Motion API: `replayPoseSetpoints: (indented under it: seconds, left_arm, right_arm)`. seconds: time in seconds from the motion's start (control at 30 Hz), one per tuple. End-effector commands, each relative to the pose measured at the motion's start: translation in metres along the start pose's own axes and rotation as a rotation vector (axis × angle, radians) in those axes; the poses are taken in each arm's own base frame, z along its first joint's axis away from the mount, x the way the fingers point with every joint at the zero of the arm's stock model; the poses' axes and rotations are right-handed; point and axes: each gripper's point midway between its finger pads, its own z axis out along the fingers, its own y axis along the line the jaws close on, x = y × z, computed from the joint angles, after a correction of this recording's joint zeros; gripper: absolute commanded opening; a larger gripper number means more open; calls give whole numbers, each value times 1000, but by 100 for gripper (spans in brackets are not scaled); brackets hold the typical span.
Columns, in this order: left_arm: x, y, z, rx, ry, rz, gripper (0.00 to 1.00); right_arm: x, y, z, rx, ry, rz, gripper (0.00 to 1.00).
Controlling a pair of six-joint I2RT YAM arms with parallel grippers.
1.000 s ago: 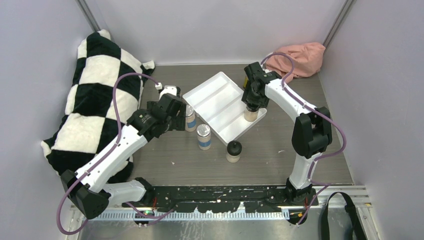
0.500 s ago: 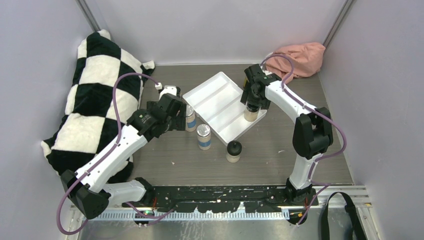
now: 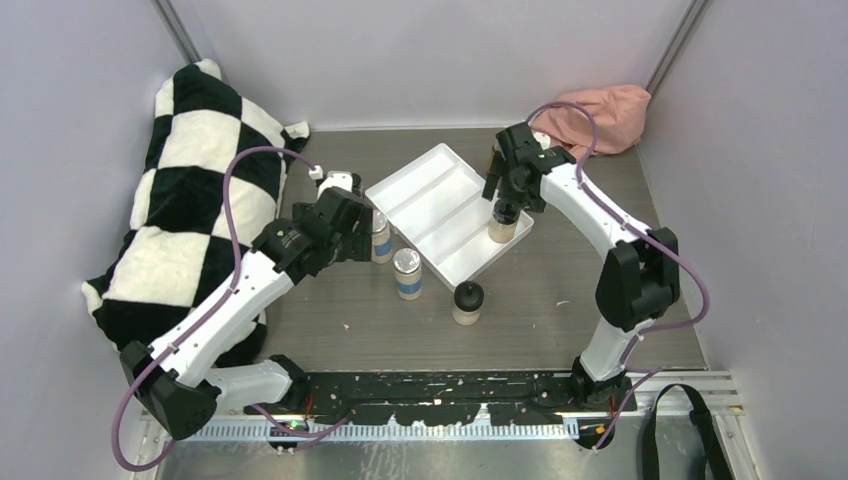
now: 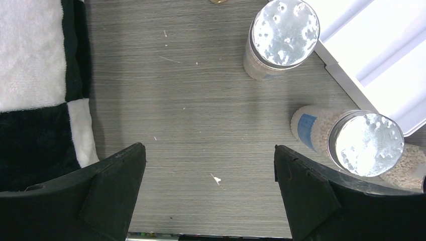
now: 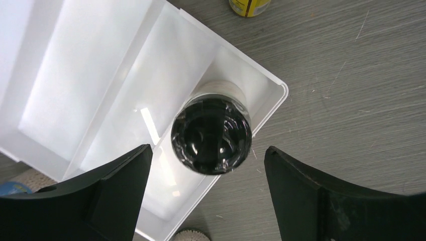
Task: Organize the condiment bottles
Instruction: Place the bottle in the storage box, then pick up the bottle from the center of the board.
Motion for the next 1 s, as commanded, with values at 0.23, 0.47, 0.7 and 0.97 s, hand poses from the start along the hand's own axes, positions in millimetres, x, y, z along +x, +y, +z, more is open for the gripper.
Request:
replayPoseSetpoints:
  seconds: [0.23, 0.47, 0.7, 0.97]
  left_arm:
    - [-11, 3, -19, 28, -47, -66, 100]
    - [-14, 5, -25, 24, -46, -68, 100]
    - [-20, 6, -28, 22, -55, -56, 100]
    - [-35, 3, -42, 79, -132, -111, 100]
  right_arm:
    - [-2, -4, -105, -183, -160, -16, 85]
    - [55, -8, -149, -280, -192, -87, 83]
    - [87, -16, -179, -403, -210, -118, 81]
    - [105, -24, -188, -457, -202, -195, 80]
